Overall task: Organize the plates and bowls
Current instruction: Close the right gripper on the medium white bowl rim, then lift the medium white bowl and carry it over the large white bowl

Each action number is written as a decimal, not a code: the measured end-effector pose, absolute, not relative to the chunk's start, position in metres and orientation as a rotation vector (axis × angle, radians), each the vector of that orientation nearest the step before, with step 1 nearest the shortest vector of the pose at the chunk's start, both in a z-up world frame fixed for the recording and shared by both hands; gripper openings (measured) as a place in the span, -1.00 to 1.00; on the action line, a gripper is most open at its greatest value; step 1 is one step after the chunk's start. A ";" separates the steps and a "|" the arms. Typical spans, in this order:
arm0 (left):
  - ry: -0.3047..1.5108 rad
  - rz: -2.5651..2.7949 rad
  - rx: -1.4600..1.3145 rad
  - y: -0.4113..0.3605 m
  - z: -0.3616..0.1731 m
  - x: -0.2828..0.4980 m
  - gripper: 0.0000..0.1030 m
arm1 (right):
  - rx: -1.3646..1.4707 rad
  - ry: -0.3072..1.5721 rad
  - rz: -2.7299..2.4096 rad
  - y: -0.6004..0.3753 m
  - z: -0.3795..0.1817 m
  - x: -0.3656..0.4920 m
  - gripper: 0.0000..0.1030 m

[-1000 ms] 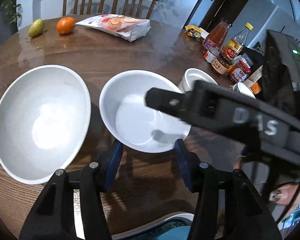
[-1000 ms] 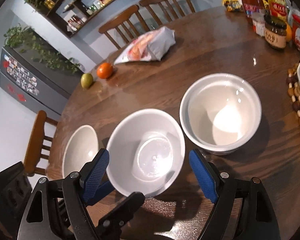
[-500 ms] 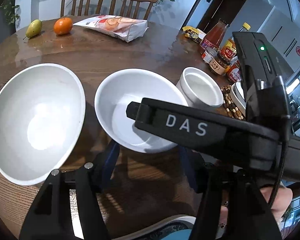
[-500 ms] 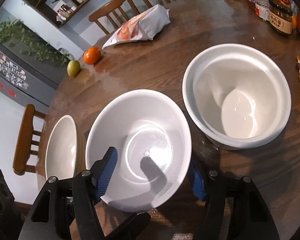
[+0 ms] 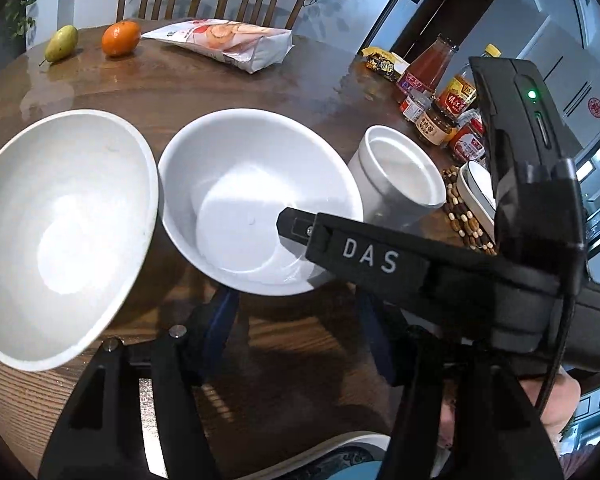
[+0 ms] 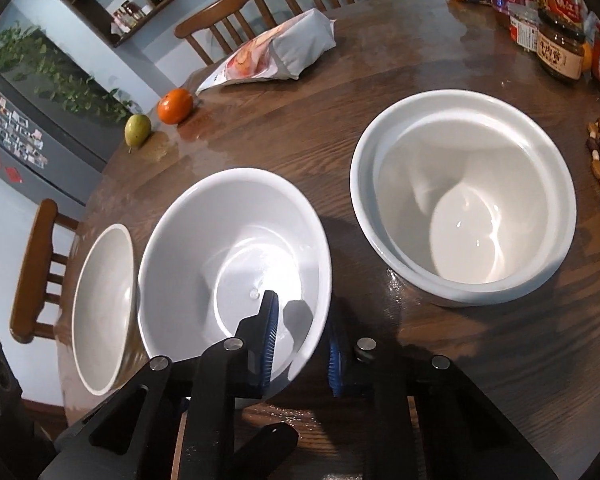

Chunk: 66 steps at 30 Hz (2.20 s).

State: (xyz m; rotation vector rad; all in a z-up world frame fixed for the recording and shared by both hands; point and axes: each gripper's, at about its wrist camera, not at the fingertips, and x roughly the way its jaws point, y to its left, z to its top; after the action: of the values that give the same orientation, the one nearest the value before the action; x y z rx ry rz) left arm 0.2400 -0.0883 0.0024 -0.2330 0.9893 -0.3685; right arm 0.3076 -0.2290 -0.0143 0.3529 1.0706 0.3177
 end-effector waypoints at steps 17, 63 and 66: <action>0.897 -0.369 -0.231 -0.084 0.024 0.228 0.17 | 0.327 0.978 0.341 -0.228 0.007 0.292 -0.63; 0.948 -0.171 -0.378 0.035 0.052 0.228 0.28 | 0.106 1.073 0.651 -0.100 0.043 0.313 -0.63; 0.962 -0.173 -0.364 0.030 0.051 0.228 0.30 | 0.109 1.101 0.663 -0.102 0.037 0.316 -0.63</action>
State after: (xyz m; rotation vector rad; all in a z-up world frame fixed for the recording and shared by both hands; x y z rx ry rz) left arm 0.2283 0.0303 0.0508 -0.3641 0.9617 -0.1728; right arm 0.3156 -0.1017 0.0370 0.1090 1.1010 0.6630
